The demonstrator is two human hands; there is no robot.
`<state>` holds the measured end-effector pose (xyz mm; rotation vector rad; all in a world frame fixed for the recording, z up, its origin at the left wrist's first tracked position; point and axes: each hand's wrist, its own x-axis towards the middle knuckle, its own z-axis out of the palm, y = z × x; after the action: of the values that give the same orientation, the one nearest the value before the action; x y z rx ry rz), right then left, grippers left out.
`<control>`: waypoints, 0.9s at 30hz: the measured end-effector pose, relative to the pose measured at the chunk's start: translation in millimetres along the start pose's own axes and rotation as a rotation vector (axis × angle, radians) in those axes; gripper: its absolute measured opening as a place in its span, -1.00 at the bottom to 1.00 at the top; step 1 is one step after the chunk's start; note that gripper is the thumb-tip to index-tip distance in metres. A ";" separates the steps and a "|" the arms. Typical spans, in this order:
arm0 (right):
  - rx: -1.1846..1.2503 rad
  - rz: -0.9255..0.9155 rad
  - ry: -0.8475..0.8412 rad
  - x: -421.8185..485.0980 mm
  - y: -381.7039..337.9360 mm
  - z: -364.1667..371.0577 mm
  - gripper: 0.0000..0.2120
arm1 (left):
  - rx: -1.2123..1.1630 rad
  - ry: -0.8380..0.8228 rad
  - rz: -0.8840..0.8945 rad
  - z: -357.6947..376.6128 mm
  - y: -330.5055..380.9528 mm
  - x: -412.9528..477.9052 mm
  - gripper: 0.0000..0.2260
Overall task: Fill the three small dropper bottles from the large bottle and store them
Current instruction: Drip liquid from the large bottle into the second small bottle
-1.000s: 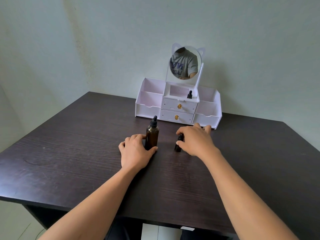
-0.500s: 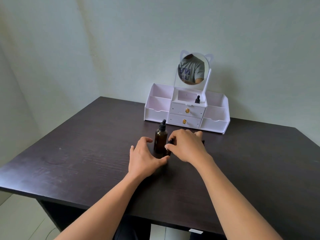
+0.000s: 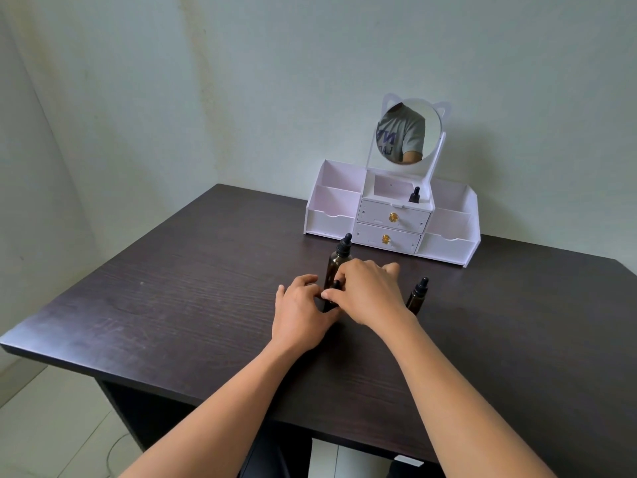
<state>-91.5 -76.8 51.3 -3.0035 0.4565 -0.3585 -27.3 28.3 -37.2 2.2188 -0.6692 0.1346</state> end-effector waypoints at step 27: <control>0.328 -0.048 -0.172 2.3 5.3 -26.5 -0.73 | -0.005 -0.021 -0.008 -4.9 1.7 -0.2 -0.76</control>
<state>-97.2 -83.8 76.9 -2.6989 0.2799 -0.1576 -27.8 31.0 -32.8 2.2207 -0.6713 0.1054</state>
